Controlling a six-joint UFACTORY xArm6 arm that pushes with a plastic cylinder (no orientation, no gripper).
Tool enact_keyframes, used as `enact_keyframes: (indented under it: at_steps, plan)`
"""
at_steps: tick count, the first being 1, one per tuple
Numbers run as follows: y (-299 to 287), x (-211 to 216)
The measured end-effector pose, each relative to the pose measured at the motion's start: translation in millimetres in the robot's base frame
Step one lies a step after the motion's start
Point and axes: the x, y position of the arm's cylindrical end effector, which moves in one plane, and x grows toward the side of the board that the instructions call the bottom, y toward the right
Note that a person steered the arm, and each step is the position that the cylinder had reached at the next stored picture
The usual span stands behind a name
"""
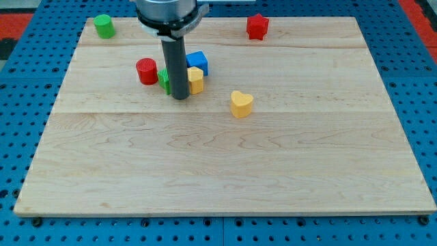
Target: Move the yellow hexagon towards right a bit
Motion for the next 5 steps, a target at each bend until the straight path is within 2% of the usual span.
enact_keyframes:
  at_steps: [1, 3, 4, 5]
  plan:
    - [1.8, -11.8]
    - [112.1, -24.2]
    - [104.8, -24.2]
    - [68.1, -28.1]
